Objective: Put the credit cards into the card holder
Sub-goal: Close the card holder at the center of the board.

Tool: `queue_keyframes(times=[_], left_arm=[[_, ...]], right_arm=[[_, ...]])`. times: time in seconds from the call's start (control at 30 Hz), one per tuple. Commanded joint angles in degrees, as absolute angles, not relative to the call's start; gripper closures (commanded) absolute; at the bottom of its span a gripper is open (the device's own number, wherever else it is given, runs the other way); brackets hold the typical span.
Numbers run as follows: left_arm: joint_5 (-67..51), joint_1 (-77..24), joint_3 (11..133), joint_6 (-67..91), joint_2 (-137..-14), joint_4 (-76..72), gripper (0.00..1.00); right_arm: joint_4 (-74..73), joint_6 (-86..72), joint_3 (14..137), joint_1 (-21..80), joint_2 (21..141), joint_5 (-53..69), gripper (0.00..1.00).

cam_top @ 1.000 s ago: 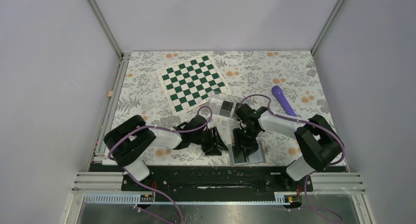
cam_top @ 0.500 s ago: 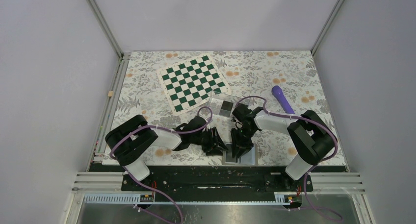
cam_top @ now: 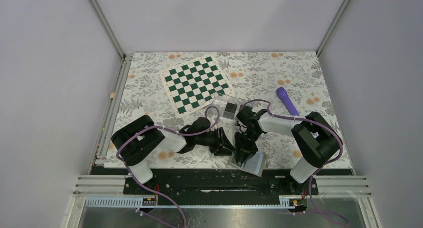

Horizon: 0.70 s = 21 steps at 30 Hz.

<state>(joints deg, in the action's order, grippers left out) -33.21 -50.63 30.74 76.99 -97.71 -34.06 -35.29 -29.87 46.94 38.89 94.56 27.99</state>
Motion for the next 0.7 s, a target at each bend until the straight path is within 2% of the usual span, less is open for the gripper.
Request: queue_keyframes(times=[0.0,0.2,0.27,0.37,0.53,0.57,0.67], left_arm=[[-34.8,-52.8,32.9,75.9,-97.7,-36.2,0.62],[-29.4,-52.8,34.4,67.3,-94.8,-19.7,0.62],[-29.1,-52.9,34.4,66.0,-94.7,-18.7,0.63],[-30.2,-52.9,34.1,66.0,-95.7,-20.8,0.72],[-31.2,-53.0,32.0,69.8,-97.2,-29.9,0.97],[-31.0,-53.1,31.8,70.2,-97.2,-30.5,1.0],[-29.8,-53.1,31.4,70.2,-95.9,-29.6,1.0]], right_arm=[[-29.9,-30.7,47.3,39.5,95.2,28.3,0.63],[-30.0,-31.0,46.9,39.5,94.3,28.4,0.63],[-29.9,-31.0,46.7,39.5,93.8,28.2,0.62],[-29.9,-31.0,46.5,39.4,93.5,28.1,0.62],[-30.1,-31.0,46.6,39.4,92.6,27.9,0.6],[-30.3,-31.0,46.8,39.4,92.3,27.5,0.6],[-32.0,-30.4,47.6,39.5,90.9,26.2,0.58]])
